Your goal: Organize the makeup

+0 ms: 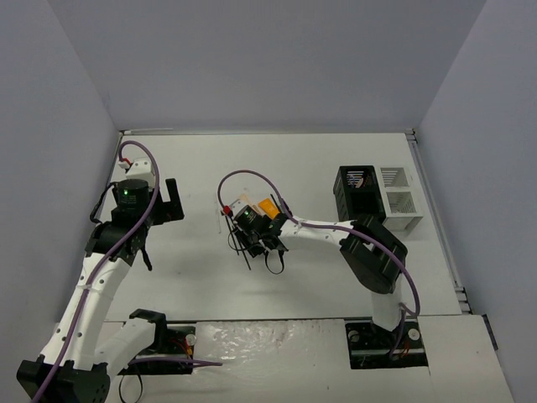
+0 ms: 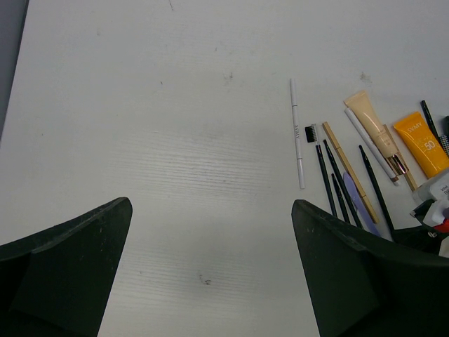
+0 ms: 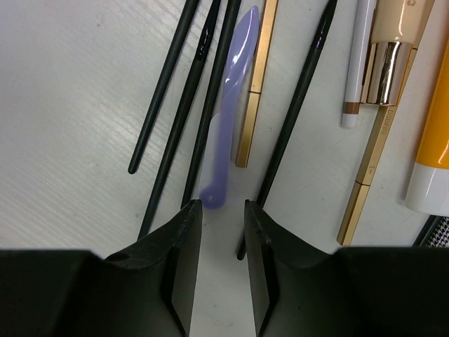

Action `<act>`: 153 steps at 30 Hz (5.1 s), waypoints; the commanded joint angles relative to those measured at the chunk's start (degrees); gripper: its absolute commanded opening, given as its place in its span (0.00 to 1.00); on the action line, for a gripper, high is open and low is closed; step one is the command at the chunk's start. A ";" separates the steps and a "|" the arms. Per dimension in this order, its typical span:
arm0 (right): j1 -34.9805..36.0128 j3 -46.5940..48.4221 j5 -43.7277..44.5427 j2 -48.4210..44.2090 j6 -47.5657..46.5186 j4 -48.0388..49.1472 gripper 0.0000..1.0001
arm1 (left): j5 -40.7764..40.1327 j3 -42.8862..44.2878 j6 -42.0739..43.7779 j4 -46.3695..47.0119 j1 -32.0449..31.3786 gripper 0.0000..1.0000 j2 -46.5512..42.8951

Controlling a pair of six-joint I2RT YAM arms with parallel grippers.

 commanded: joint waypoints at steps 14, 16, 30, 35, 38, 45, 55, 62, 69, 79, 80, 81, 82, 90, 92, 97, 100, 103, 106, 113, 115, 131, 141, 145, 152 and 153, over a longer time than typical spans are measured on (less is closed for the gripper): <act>0.11 2.56 0.93 2.04 0.49 2.59 0.28 | -0.11 0.92 -0.73 2.76 0.55 0.97 -0.74; 0.11 2.53 0.96 2.18 0.39 2.70 0.28 | -0.09 0.84 -0.67 2.76 0.55 0.97 -0.74; 0.02 -0.16 0.00 -0.44 1.13 1.65 0.04 | -0.02 0.84 -0.69 2.76 0.55 0.97 -0.52; 0.20 -5.10 -1.00 -4.84 3.15 -0.07 0.04 | 0.07 0.84 -0.65 2.85 0.55 0.97 -0.39; 1.16 -8.49 -1.84 -9.21 5.43 -3.96 0.04 | 0.22 0.99 -0.74 2.85 0.62 0.97 -0.15; 5.25 -13.63 -5.40 -12.67 8.93 -7.67 0.08 | 0.24 1.03 -0.80 2.79 0.66 0.97 0.16; 6.83 -12.61 -3.42 -11.31 10.56 -10.68 0.31 | 0.51 1.01 -0.74 2.76 0.73 0.97 0.40; 6.42 -7.62 -1.87 -7.16 9.18 -11.56 0.34 | 0.42 1.01 -0.79 2.76 0.73 0.97 0.34; 5.18 -5.57 -1.90 -3.88 8.43 -11.47 0.33 | 0.49 1.08 -0.74 2.68 0.73 0.97 0.22; 3.71 -5.09 -3.46 -2.43 7.80 -11.30 0.22 | 0.51 1.01 -0.74 2.68 0.81 0.97 0.05; 3.71 -5.24 -3.46 -2.51 7.79 -11.30 0.19 | 0.51 1.01 -0.81 2.68 0.81 0.97 0.05; 3.71 -5.38 -3.46 -2.69 7.68 -11.30 0.14 | 0.51 1.01 -0.77 2.68 0.81 0.97 0.10; 3.74 -5.54 -3.46 -3.05 7.57 -11.32 0.09 | 0.53 1.01 -0.76 2.68 0.81 0.97 0.13; 3.64 -5.64 -4.39 -11.51 6.75 -12.90 0.00 | 0.68 1.01 -0.83 2.76 0.90 0.97 0.31; 2.61 -5.16 -2.76 -15.44 6.39 -13.49 0.00 | 0.68 0.95 -0.83 2.76 0.93 0.97 0.42; -4.38 -4.29 4.63 -24.29 4.54 -13.49 0.00 | 0.89 1.00 -0.91 2.87 1.09 0.97 0.59; -11.36 -3.74 9.97 -30.87 1.92 -10.39 0.00 | 1.05 0.92 -1.00 2.94 1.18 0.97 0.66; -21.33 -4.97 11.81 -35.65 -0.62 -3.89 0.00 | 1.12 0.92 -1.09 2.94 1.25 0.97 0.58; -30.56 -8.30 11.69 -39.76 -0.78 6.27 0.00 | 1.20 0.92 -1.01 2.95 1.34 0.97 0.42; -43.78 -16.18 10.63 -41.11 0.47 27.63 0.00 | 1.41 0.87 -1.09 3.03 1.43 0.97 0.28; -45.79 -17.83 9.60 -39.89 0.35 30.72 0.00 | 1.41 0.86 -1.09 3.03 1.36 0.97 0.22; -50.40 -22.66 1.74 -27.90 -1.06 43.31 0.00 | 2.12 0.92 -1.18 3.12 1.60 0.97 0.22; -50.34 -26.44 0.62 -26.57 -1.00 44.32 0.17 | 2.47 0.95 -1.29 3.20 1.60 0.97 0.40; -50.40 -27.20 -0.17 -28.41 -0.97 43.09 0.38 | 2.53 0.99 -1.35 3.20 1.60 0.97 0.42; -50.01 -24.20 -1.79 -37.24 -1.16 31.34 0.59 | 2.86 0.85 -1.61 3.29 1.69 0.97 0.82; -49.79 -23.12 -2.28 -38.50 -1.12 28.63 0.60 | 2.88 0.84 -1.62 3.29 1.69 0.97 0.94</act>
